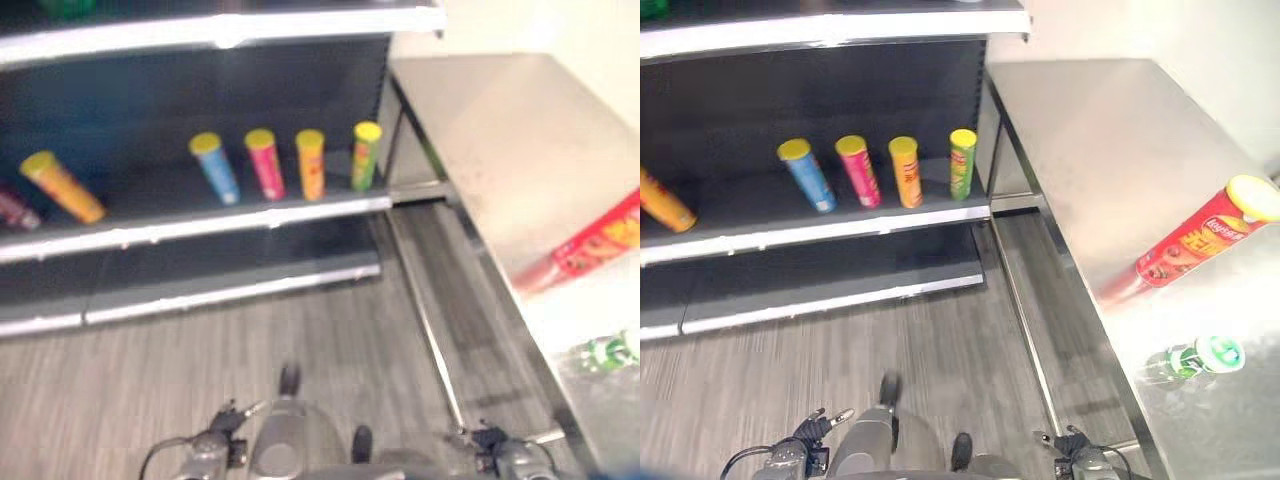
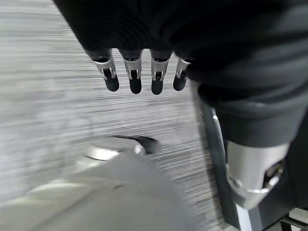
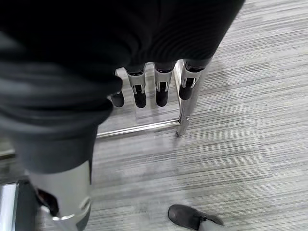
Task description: Put the goods on the table back onto the shelves and tidy them up.
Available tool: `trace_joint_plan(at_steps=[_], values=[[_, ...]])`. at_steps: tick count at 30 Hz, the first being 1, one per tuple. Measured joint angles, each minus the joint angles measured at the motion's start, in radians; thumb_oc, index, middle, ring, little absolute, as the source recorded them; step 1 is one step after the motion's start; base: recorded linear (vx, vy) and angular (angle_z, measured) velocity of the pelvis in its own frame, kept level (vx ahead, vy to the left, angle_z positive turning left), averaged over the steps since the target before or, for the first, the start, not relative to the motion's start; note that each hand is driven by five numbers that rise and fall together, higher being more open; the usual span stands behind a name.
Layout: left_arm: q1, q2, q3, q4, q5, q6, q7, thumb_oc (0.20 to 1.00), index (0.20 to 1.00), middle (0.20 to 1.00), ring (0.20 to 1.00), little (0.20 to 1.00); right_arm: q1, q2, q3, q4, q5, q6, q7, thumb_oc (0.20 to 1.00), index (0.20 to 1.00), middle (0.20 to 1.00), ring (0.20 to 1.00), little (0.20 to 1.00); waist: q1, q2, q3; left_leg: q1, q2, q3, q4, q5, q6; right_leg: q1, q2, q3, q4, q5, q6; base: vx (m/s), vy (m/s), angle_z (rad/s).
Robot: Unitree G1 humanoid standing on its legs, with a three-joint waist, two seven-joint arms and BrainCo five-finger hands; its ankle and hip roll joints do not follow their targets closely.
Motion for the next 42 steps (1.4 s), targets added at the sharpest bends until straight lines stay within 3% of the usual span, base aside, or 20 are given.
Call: trace_joint_plan(at_steps=[1,2,3,4,5,6,7,10,11,13,15,19,20,21,22,24,30,31,37,42], values=[[0.025,-0.019,-0.008,0.017,0.000,0.000,0.000,1.000,1.000,1.000,1.000,1.000,0.030,-0.022,-0.005,0.001,-0.020,-0.003,-0.001,1.000,1.000,1.000,1.000,1.000,-0.004,0.057,-0.013,0.065,0.003,0.031,0.025,0.033,0.037,0.042,0.010,0.028,0.003,-0.023,0.044,0.02,0.094,-1.69],[0.026,-0.015,-0.033,0.020,0.001,-0.012,-0.001,1.000,1.000,1.000,1.000,1.000,0.081,0.010,-0.018,0.044,-0.025,0.005,-0.001,1.000,1.000,1.000,1.000,1.000,-0.037,0.061,-0.043,0.120,-0.025,0.074,-0.043,0.157,0.071,0.001,-0.037,0.009,0.038,-0.079,0.108,-0.01,0.635,-1.36],[-0.006,-0.013,-0.030,0.018,0.001,-0.015,-0.002,1.000,1.000,1.000,1.000,1.000,0.101,0.036,-0.036,0.076,-0.025,0.025,0.002,1.000,1.000,1.000,1.000,1.000,-0.056,0.057,-0.041,0.132,-0.052,0.078,-0.052,0.163,0.091,-0.019,-0.034,-0.001,-0.007,-0.070,0.101,-0.04,0.627,-0.86],[-0.021,-0.008,-0.037,0.012,0.001,-0.017,-0.002,1.000,1.000,1.000,1.000,1.000,0.127,0.040,-0.026,0.056,-0.025,0.032,0.001,1.000,1.000,1.000,1.000,1.000,-0.071,0.046,-0.040,0.143,-0.056,0.112,-0.046,0.158,0.102,-0.034,-0.040,-0.002,0.004,-0.024,0.084,-0.04,0.628,-0.45],[0.012,-0.014,-0.062,0.031,0.001,-0.020,0.000,1.000,1.000,1.000,1.000,1.000,0.136,0.038,-0.108,0.024,-0.035,0.007,0.002,1.000,1.000,1.000,1.000,1.000,-0.065,0.047,-0.037,0.161,-0.055,0.175,-0.051,0.124,0.123,-0.065,-0.061,0.016,0.072,-0.033,0.089,-0.03,0.149,-1.03],[0.036,-0.012,-0.068,0.031,0.003,-0.018,-0.008,1.000,1.000,1.000,1.000,1.000,0.111,0.022,-0.142,0.049,-0.028,0.016,-0.010,1.000,1.000,1.000,1.000,1.000,-0.054,0.057,-0.052,0.168,-0.046,0.213,-0.056,0.109,0.100,-0.109,-0.060,0.066,0.115,-0.053,0.102,-0.02,0.134,-1.36],[0.056,-0.013,-0.068,0.035,0.004,-0.017,-0.012,1.000,1.000,1.000,1.000,1.000,0.099,0.008,-0.141,0.060,-0.027,0.021,-0.012,1.000,1.000,1.000,1.000,1.000,-0.060,0.062,-0.066,0.163,-0.047,0.245,-0.058,0.098,0.104,-0.132,-0.065,0.085,0.117,-0.059,0.108,-0.03,0.210,-1.15],[0.034,0.004,-0.060,0.034,0.022,-0.011,-0.016,1.000,1.000,1.000,1.000,1.000,0.105,-0.020,-0.211,0.122,-0.021,0.023,-0.012,1.000,1.000,1.000,1.000,1.000,-0.081,0.043,-0.059,0.161,-0.065,0.273,-0.050,0.085,0.115,-0.148,-0.098,0.108,0.092,-0.037,0.091,-0.01,0.186,-0.44],[0.035,0.007,-0.060,0.034,0.023,-0.011,-0.018,1.000,1.000,1.000,1.000,1.000,0.107,-0.039,-0.240,0.136,-0.010,0.025,-0.014,1.000,1.000,1.000,1.000,1.000,-0.081,0.050,-0.062,0.163,-0.064,0.277,-0.051,0.078,0.118,-0.151,-0.093,0.122,0.096,-0.037,0.117,0.01,0.168,-0.47],[0.015,0.030,-0.058,0.030,0.023,-0.012,-0.021,1.000,1.000,1.000,1.000,1.000,0.124,-0.062,-0.279,0.150,0.020,0.033,-0.011,1.000,1.000,1.000,1.000,1.000,-0.097,0.026,-0.059,0.167,-0.071,0.297,-0.054,0.073,0.124,-0.156,-0.104,0.141,0.097,-0.035,0.136,0.01,0.150,-0.29],[0.012,0.065,-0.050,0.007,0.023,-0.012,-0.027,1.000,1.000,1.000,1.000,1.000,0.129,-0.103,-0.443,0.193,0.080,0.038,-0.011,1.000,1.000,1.000,1.000,1.000,-0.113,0.005,-0.059,0.176,-0.071,0.311,-0.057,0.066,0.134,-0.153,-0.110,0.151,0.097,-0.025,0.136,0.02,0.088,-0.23],[-0.021,0.119,-0.028,-0.003,0.039,-0.014,-0.034,1.000,1.000,1.000,1.000,1.000,0.223,-0.266,-0.650,0.258,0.186,0.060,-0.022,1.000,1.000,1.000,1.000,1.000,-0.145,-0.048,-0.060,0.184,-0.067,0.328,-0.058,0.058,0.140,-0.140,-0.112,0.151,0.070,-0.005,0.149,0.05,0.117,-0.19],[-0.015,0.121,0.003,0.000,0.040,-0.012,-0.035,1.000,1.000,1.000,1.000,1.000,0.254,-0.400,-0.841,0.220,0.295,0.059,-0.056,1.000,1.000,1.000,1.000,1.000,-0.196,-0.058,-0.052,0.211,-0.065,0.342,-0.058,0.050,0.140,-0.117,-0.114,0.157,0.064,0.001,0.155,0.04,0.106,-0.20],[-0.013,0.120,0.006,0.000,0.040,-0.012,-0.035,1.000,1.000,1.000,1.000,1.000,0.264,-0.410,-0.828,0.207,0.301,0.049,-0.063,1.000,1.000,1.000,1.000,1.000,-0.196,-0.058,-0.053,0.213,-0.063,0.347,-0.058,0.049,0.140,-0.120,-0.112,0.160,0.067,0.001,0.155,0.01,0.070,-0.47],[-0.003,0.112,0.028,-0.002,0.041,-0.019,-0.030,1.000,1.000,1.000,1.000,1.000,0.294,-0.403,-1.005,-0.009,0.379,0.059,-0.100,1.000,1.000,1.000,1.000,1.000,-0.210,-0.067,-0.052,0.226,-0.054,0.380,-0.058,0.047,0.134,-0.127,-0.107,0.182,0.069,0.005,0.164,0.00,0.008,-0.53],[0.006,0.093,0.036,0.016,0.047,-0.020,-0.023,1.000,1.000,1.000,1.000,1.000,0.273,-0.425,-0.975,-0.197,0.479,-0.063,-0.128,1.000,1.000,1.000,1.000,1.000,-0.223,-0.055,-0.054,0.227,-0.044,0.408,-0.059,0.038,0.134,-0.131,-0.106,0.202,0.036,0.011,0.188,0.02,0.007,-0.58],[0.022,0.046,0.010,0.004,0.082,-0.024,-0.039,1.000,1.000,1.000,1.000,1.000,0.196,-0.546,-0.920,-0.424,0.581,-0.135,-0.117,1.000,1.000,1.000,1.000,1.000,-0.220,-0.031,-0.067,0.218,-0.035,0.409,-0.058,0.048,0.120,-0.122,-0.098,0.191,0.000,0.046,0.176,0.03,-0.016,-0.04],[0.040,0.034,0.008,-0.001,0.083,-0.024,-0.046,1.000,1.000,1.000,1.000,1.000,0.127,-0.623,-0.888,-0.494,0.585,-0.161,-0.090,1.000,1.000,1.000,1.000,1.000,-0.210,-0.015,-0.078,0.218,-0.035,0.402,-0.058,0.049,0.118,-0.116,-0.098,0.177,0.000,0.044,0.174,0.05,-0.064,0.18],[0.100,0.038,0.009,-0.022,0.082,-0.022,-0.061,1.000,1.000,1.000,1.000,1.000,0.092,-0.655,-0.756,-0.637,0.501,-0.159,-0.049,1.000,1.000,1.000,1.000,1.000,-0.165,-0.028,-0.094,0.217,-0.038,0.356,-0.058,0.059,0.106,-0.094,-0.096,0.134,0.000,0.044,0.162,0.03,-0.071,0.24],[0.140,0.040,0.011,-0.028,0.079,-0.020,-0.072,1.000,1.000,1.000,1.000,1.000,0.071,-0.672,-0.548,-0.756,0.424,-0.135,0.036,1.000,1.000,1.000,1.000,1.000,-0.143,-0.051,-0.097,0.218,-0.039,0.340,-0.058,0.062,0.101,-0.086,-0.096,0.114,-0.006,0.038,0.163,0.03,-0.096,0.10]])
